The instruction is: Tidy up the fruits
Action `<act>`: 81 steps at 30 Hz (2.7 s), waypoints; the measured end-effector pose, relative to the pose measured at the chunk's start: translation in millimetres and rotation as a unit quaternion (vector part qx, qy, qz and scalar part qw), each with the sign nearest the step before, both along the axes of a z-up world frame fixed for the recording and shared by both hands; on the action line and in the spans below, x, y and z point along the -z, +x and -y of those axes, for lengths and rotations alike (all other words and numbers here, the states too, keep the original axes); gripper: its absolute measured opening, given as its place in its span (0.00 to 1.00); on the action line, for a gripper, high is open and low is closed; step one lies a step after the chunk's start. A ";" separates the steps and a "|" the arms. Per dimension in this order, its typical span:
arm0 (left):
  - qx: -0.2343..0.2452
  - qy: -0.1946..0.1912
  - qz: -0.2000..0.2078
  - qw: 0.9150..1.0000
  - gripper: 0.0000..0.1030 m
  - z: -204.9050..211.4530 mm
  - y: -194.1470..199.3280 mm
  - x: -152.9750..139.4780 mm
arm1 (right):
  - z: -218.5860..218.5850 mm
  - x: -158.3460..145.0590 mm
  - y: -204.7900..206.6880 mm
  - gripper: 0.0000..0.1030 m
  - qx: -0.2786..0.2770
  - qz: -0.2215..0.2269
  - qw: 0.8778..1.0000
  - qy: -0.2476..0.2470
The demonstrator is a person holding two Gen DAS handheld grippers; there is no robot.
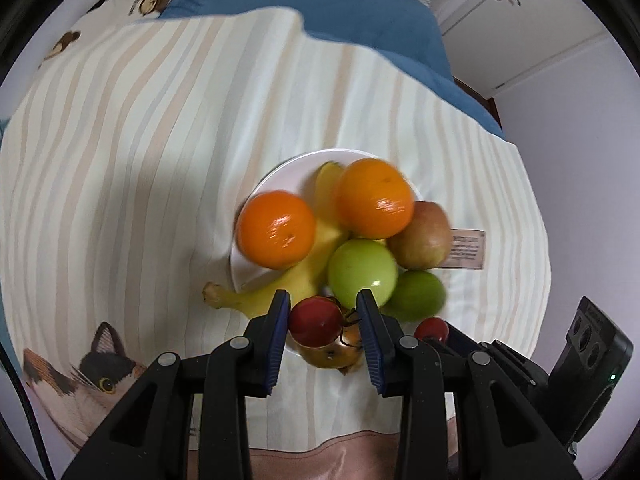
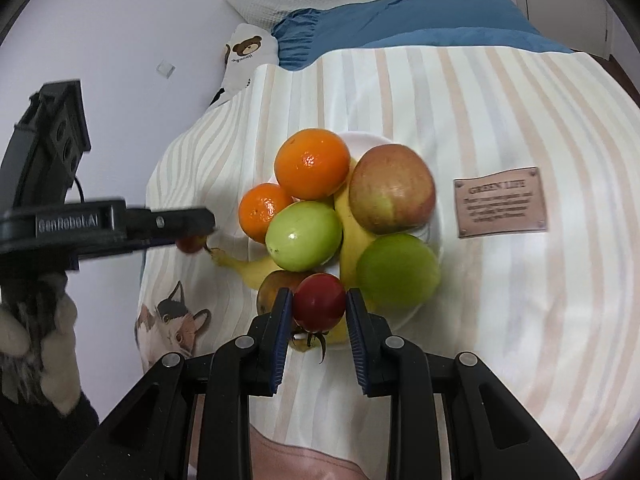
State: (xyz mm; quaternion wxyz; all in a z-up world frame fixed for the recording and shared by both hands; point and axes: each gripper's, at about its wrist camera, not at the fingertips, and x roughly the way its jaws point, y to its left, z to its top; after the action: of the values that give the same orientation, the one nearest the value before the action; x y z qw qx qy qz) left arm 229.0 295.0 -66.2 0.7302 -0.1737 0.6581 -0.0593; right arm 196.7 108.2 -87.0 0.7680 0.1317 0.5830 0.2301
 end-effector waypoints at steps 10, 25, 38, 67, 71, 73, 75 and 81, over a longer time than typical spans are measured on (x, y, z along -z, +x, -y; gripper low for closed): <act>-0.024 -0.048 -0.044 0.998 0.30 -12.4 -4.9 45.6 | -18.9 24.5 4.1 0.29 0.019 -0.023 1.000 -0.010; -0.012 -0.045 -0.052 0.998 0.31 -1.7 0.8 66.3 | -27.3 46.6 11.4 0.29 0.046 -0.038 0.998 -0.028; -0.010 -0.027 -0.053 0.998 0.42 0.2 0.1 62.6 | -14.1 50.0 3.8 0.44 0.060 -0.062 0.996 -0.039; 0.031 0.167 0.089 0.981 0.99 2.6 -70.4 -18.3 | 5.5 -43.1 -43.0 0.98 0.093 0.053 0.974 -0.200; 0.030 0.175 0.103 0.979 0.99 6.8 -78.0 -30.4 | 9.0 -53.2 -51.0 0.98 0.100 0.063 0.972 -0.202; 0.027 0.176 0.110 0.978 0.99 7.8 -83.2 -37.6 | 10.3 -60.1 -55.5 0.98 0.103 0.069 0.972 -0.201; 0.025 0.177 0.117 0.977 0.99 9.1 -89.0 -46.4 | 12.2 -69.4 -60.1 0.98 0.104 0.075 0.972 -0.197; 0.005 0.171 0.152 0.973 0.99 14.6 -115.8 -92.5 | 18.6 -116.0 -83.4 0.98 0.102 0.110 0.971 -0.185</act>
State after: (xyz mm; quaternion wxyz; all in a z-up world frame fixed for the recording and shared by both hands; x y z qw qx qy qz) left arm 113.2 280.4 26.3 0.8404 -0.0315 0.5405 0.0245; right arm 113.3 89.6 29.1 0.8579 0.0199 0.5108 0.0520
